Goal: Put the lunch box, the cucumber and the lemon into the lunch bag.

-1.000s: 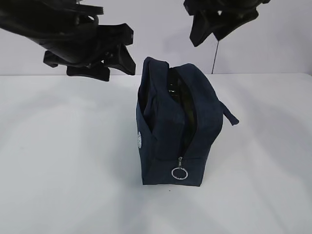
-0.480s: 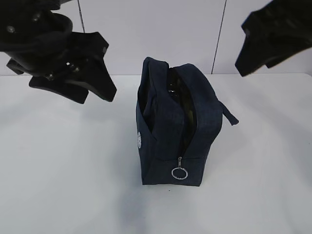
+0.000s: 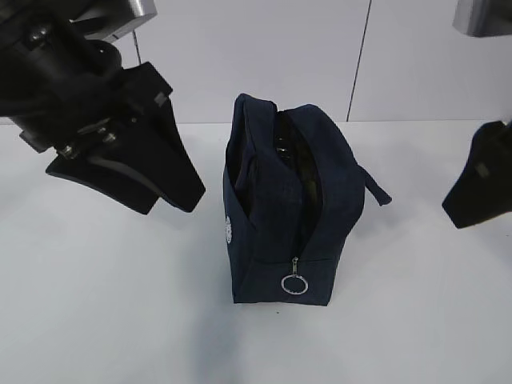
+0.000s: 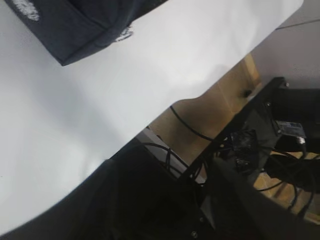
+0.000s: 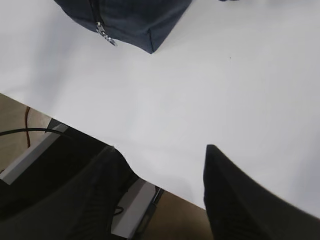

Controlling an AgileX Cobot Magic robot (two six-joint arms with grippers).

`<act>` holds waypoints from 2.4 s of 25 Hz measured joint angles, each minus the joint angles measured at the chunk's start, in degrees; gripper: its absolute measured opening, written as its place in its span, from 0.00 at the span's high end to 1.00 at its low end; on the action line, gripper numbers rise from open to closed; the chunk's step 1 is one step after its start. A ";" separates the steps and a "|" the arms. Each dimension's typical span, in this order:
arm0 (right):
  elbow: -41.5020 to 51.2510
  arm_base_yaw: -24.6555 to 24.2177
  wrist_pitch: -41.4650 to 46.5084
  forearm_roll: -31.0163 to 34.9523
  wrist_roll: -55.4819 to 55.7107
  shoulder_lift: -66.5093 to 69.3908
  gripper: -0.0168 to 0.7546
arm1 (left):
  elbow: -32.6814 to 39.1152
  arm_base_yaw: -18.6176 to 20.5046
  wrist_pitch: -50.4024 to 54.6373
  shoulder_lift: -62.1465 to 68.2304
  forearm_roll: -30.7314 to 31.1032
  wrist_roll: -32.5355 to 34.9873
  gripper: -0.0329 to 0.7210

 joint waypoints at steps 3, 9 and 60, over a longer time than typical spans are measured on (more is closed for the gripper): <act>2.10 0.00 0.00 -0.46 -0.10 -1.13 0.43 | 0.00 0.75 0.23 0.00 -3.41 3.17 0.39; 4.62 0.00 -0.12 -0.81 -0.44 -2.00 0.43 | 0.00 7.18 0.88 0.00 -12.80 9.92 0.42; 33.28 25.93 -49.89 -59.58 68.07 -0.75 0.43 | 4.39 17.41 0.65 0.00 -19.26 21.86 0.48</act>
